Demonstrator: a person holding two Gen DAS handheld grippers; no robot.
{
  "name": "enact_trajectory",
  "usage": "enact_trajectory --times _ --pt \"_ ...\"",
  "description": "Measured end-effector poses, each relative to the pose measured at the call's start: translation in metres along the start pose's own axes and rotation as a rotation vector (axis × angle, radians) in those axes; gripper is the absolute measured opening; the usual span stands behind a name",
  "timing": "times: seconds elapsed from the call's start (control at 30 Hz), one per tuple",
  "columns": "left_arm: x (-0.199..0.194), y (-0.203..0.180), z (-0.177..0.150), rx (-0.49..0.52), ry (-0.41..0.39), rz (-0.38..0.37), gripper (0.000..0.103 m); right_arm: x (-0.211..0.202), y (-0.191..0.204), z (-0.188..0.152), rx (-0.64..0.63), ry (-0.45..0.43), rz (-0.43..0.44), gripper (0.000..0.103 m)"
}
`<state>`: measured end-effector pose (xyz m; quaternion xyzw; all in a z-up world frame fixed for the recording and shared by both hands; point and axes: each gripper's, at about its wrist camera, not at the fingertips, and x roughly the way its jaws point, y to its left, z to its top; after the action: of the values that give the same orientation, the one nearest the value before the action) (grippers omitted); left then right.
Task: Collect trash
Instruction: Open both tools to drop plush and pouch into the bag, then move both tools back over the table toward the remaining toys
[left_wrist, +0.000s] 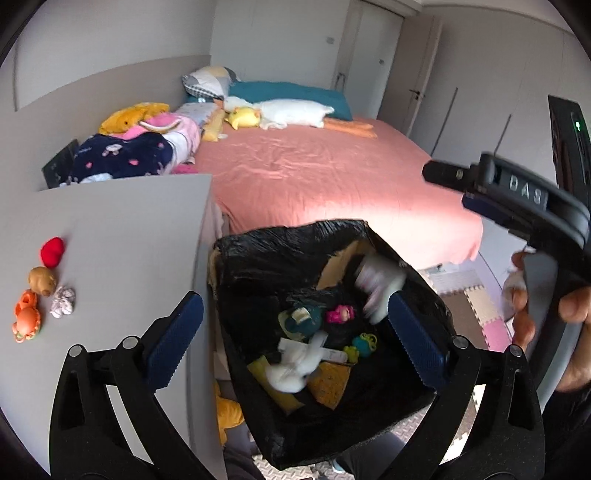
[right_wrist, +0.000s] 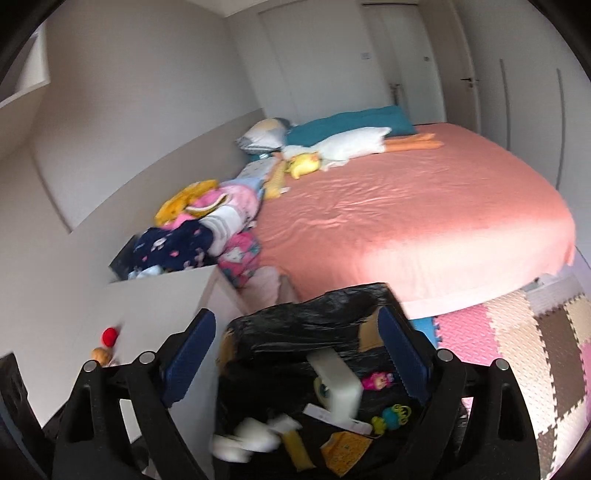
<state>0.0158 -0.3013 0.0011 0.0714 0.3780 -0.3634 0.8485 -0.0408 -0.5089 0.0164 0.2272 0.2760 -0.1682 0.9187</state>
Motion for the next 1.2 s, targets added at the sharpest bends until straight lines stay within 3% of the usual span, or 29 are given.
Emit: enact_trajectory --times 0.4,0.7,0.93,1.2 --pt "-0.001 0.009 -0.003 -0.035 0.004 0.038 0.097 0.01 -0.005 -0.002 0.014 0.018 -0.002 0.089" --pt "-0.008 0.034 -0.01 -0.071 -0.004 0.092 0.097 0.023 0.023 -0.012 -0.033 0.044 0.029 0.089" --pt "-0.018 0.056 -0.017 -0.082 -0.014 0.187 0.097 0.034 0.047 -0.02 -0.058 0.06 0.06 0.089" --pt "-0.03 0.091 -0.027 -0.137 -0.02 0.227 0.097 0.05 0.085 -0.032 -0.109 0.092 0.089 0.089"
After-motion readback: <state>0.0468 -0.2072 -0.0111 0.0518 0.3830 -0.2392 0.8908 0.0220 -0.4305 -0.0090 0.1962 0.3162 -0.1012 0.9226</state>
